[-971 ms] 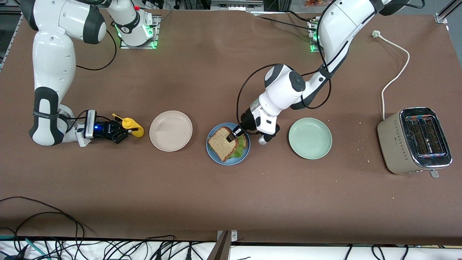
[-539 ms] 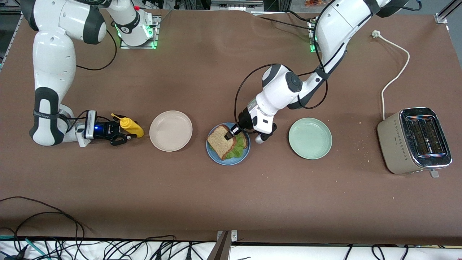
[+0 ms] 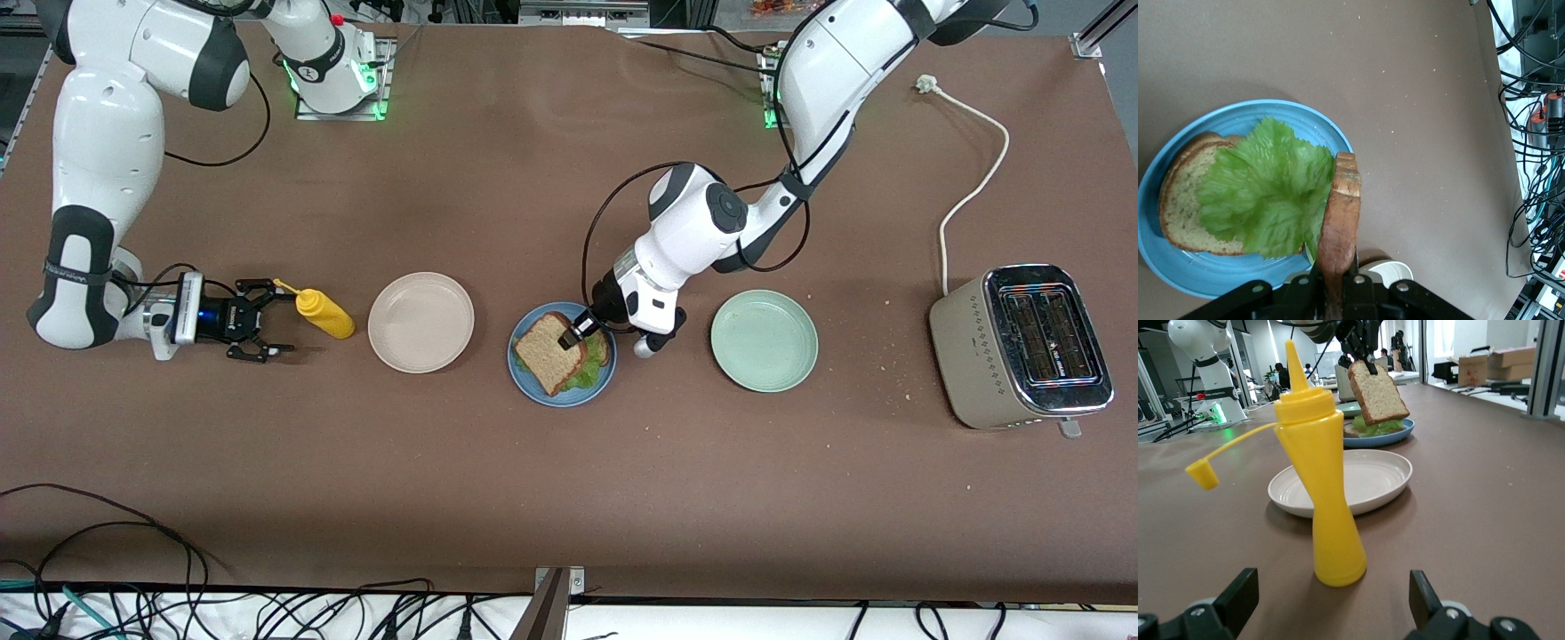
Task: Make sandwich in blue plate with both arms
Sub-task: 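Lower the bread onto the lettuce while the right gripper sets down the mustard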
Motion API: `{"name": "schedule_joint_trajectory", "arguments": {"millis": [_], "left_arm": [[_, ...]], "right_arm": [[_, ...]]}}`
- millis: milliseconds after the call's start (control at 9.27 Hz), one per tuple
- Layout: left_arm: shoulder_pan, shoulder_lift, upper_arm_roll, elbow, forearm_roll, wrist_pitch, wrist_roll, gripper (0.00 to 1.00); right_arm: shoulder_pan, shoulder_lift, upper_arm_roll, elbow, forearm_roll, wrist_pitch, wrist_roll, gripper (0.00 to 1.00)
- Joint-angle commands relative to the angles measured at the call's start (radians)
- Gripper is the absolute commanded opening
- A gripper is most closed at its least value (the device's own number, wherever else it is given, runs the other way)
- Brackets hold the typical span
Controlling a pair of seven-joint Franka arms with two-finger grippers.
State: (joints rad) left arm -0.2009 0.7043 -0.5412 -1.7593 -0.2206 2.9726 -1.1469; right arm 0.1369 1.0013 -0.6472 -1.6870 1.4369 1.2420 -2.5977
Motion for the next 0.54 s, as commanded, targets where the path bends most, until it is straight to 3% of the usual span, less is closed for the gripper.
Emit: {"name": "schedule_joint_trajectory", "arguments": {"millis": [0,216,432], "left_arm": [[0.008,0.003,0.006,0.008,0.026,0.003,0.050,0.28],[0.012,-0.002,0.006,0.001,0.027,-0.007,0.082,0.41],[0.027,-0.020,0.007,0.000,0.027,-0.103,0.162,0.63]], "right_arm": [[-0.003,-0.035,-0.031,-0.002,-0.041,0.007,0.175,1.00],[-0.003,-0.084,-0.046,0.007,-0.082,0.027,0.423,1.00],[0.000,-0.182,-0.049,0.035,-0.192,0.158,0.639,1.00]]}}
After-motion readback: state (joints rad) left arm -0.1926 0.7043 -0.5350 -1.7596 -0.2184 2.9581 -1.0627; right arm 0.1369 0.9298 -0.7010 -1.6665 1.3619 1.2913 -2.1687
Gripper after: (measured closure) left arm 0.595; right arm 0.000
